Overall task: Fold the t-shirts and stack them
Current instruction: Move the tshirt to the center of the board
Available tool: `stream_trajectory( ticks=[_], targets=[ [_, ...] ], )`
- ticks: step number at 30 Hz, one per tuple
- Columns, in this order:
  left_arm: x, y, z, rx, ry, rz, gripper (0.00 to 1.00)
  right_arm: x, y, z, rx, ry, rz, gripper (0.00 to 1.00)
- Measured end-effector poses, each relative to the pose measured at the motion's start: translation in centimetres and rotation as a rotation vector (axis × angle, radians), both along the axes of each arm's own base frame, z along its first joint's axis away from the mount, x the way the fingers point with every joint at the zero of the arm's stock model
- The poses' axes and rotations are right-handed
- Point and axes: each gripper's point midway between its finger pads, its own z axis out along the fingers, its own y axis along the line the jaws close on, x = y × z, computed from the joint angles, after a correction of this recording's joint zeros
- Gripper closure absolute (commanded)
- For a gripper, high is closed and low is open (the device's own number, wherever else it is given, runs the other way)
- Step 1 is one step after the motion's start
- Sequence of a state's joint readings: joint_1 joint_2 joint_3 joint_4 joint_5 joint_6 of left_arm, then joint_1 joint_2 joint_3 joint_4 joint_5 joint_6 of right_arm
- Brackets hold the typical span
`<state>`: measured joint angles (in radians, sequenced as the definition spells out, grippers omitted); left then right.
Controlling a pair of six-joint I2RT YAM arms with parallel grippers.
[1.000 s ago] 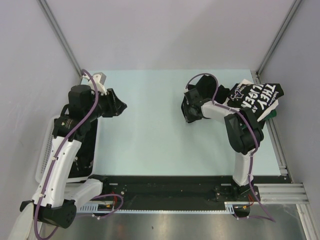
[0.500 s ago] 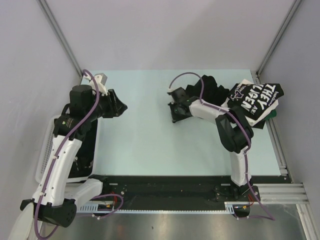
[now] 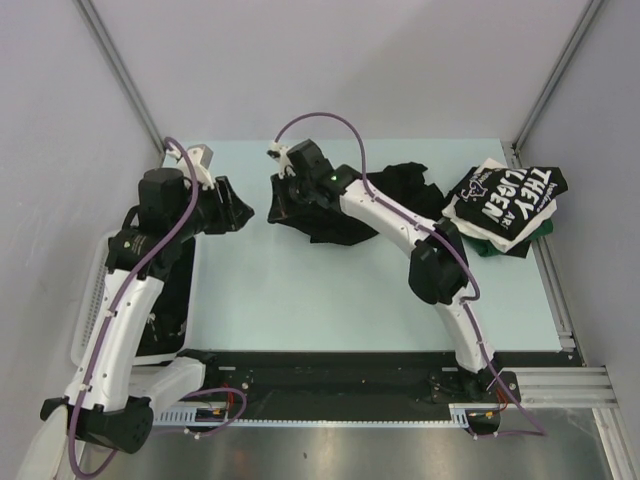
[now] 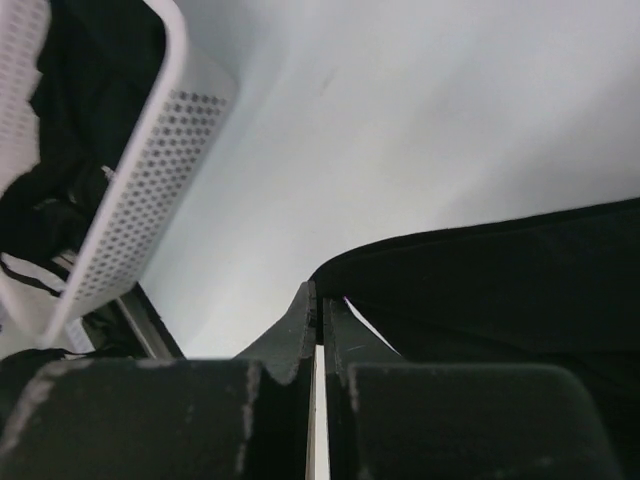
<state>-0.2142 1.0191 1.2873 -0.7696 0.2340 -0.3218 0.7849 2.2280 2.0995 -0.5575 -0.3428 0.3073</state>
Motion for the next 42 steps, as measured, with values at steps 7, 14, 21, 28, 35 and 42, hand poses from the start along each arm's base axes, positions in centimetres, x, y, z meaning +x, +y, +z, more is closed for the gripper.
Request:
stream_trajectory(
  ticks=[7, 14, 21, 28, 35, 42],
  targets=[
    [-0.3, 0.2, 0.0, -0.001, -0.009, 0.008, 0.44, 1.7, 1.9, 7.1, 0.154, -0.031, 0.011, 1.0],
    [-0.1, 0.0, 0.0, -0.012, -0.013, 0.007, 0.43, -0.3, 3.6, 8.3, 0.226, 0.041, 0.069, 1.0],
    [0.0, -0.2, 0.1, -0.024, -0.017, 0.003, 0.45, -2.4, 4.5, 4.8, 0.201, 0.132, 0.131, 1.0],
    [0.0, -0.3, -0.3, -0.031, -0.009, 0.004, 0.45, 0.7, 3.7, 8.4, 0.23, -0.005, 0.101, 1.0],
    [-0.2, -0.2, -0.5, -0.027, -0.009, 0.007, 0.45, 5.8, -1.1, 15.1, 0.252, -0.245, -0.023, 1.0],
    [-0.3, -0.2, -1.8, -0.025, 0.018, 0.005, 0.45, 9.1, -5.3, 18.0, 0.163, -0.444, -0.139, 1.0]
  ],
)
